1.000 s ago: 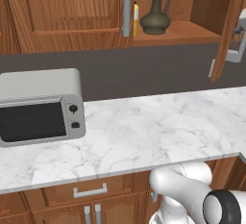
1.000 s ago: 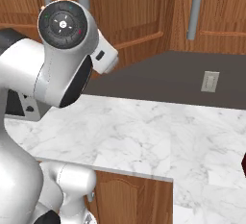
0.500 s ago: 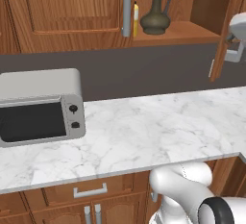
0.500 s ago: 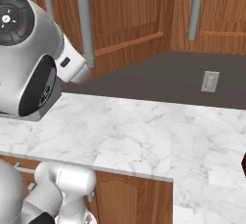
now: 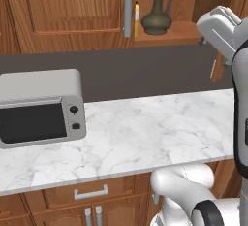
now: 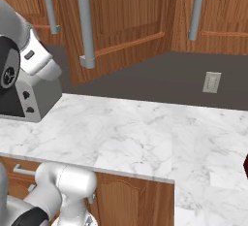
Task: Move the mustard and oil and vinegar bottle from the cabinet to the dining counter.
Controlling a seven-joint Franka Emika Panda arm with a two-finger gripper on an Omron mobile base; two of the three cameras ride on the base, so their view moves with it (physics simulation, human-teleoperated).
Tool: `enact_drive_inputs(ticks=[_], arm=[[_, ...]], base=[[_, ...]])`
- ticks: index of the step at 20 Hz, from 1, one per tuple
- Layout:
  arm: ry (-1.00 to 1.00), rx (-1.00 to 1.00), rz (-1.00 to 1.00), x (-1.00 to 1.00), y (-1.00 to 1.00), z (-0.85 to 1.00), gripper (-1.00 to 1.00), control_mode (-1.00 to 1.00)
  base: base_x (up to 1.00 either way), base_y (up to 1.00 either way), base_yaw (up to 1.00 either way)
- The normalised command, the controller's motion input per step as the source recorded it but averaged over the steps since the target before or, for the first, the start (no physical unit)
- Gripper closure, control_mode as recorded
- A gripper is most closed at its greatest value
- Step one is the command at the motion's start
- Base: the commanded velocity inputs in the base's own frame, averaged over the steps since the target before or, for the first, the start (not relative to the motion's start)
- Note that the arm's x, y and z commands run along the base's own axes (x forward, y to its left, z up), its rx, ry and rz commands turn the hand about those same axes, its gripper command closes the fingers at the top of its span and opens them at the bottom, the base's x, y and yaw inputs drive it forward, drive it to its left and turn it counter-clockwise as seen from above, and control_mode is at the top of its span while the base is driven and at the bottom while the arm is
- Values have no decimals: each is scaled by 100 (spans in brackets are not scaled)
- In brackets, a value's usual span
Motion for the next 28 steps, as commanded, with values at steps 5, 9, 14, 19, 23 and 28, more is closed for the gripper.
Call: enact_drive_inputs(ticks=[5,9,14,19,23,28], arm=[[2,12,-10,56,10,-34,-100,-100],[-4,10,-15,64,0,-33,-100,-100],[-14,1,-27,65,4,-25,-100,-100],[-10,2,-37,55,12,-7,-100,-100],[-8,12,-39,42,2,-3,-100,-100],[-12,27,-31,23,-10,-1,-100,-100]], base=[[0,0,0],[0,0,0],[0,0,0],[0,0,0],[0,0,0],[0,0,0]])
